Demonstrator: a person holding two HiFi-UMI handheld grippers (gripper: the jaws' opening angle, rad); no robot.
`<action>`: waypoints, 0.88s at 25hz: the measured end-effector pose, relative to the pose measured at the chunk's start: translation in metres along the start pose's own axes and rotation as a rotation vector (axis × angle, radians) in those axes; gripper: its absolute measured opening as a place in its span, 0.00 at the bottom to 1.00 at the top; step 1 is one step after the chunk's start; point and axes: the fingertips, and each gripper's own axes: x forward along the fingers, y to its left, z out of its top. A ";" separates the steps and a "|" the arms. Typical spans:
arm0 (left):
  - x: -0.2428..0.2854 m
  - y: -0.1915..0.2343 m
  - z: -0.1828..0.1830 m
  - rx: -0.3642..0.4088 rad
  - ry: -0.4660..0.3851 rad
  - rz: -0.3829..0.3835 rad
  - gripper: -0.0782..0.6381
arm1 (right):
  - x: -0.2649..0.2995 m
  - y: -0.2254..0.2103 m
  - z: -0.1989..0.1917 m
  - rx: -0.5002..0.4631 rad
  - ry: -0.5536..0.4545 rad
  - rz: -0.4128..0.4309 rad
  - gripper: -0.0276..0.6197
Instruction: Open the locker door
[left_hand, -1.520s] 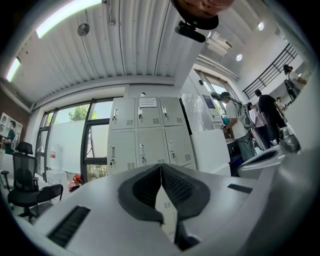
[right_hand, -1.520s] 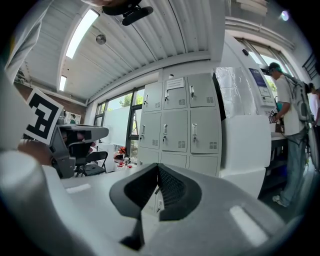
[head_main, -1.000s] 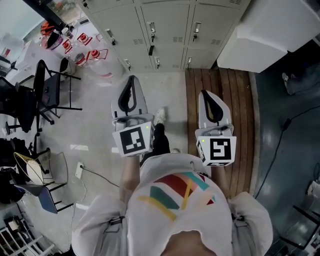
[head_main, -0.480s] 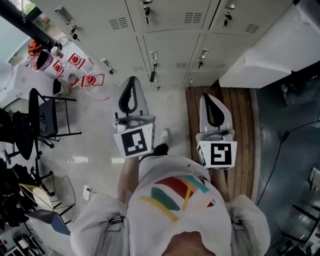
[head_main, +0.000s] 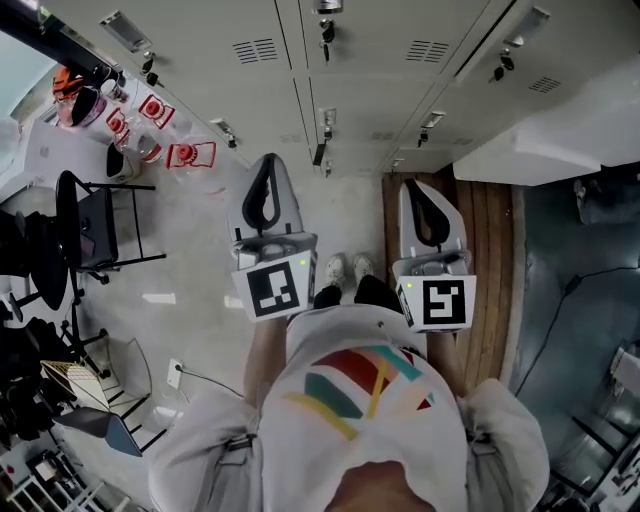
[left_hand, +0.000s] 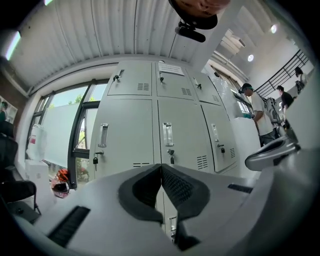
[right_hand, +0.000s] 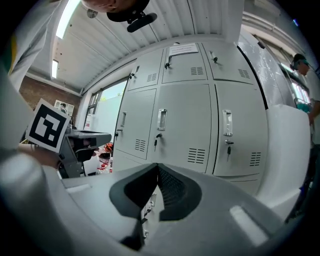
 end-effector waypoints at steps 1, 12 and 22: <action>0.003 0.003 0.004 -0.009 -0.019 0.015 0.13 | 0.003 -0.002 0.001 0.000 -0.002 0.007 0.05; 0.023 -0.023 -0.040 0.073 0.013 0.040 0.13 | 0.031 -0.045 -0.032 -0.002 -0.059 0.008 0.05; 0.052 -0.013 -0.137 0.051 0.080 0.088 0.13 | 0.093 -0.053 -0.117 0.024 -0.061 0.036 0.05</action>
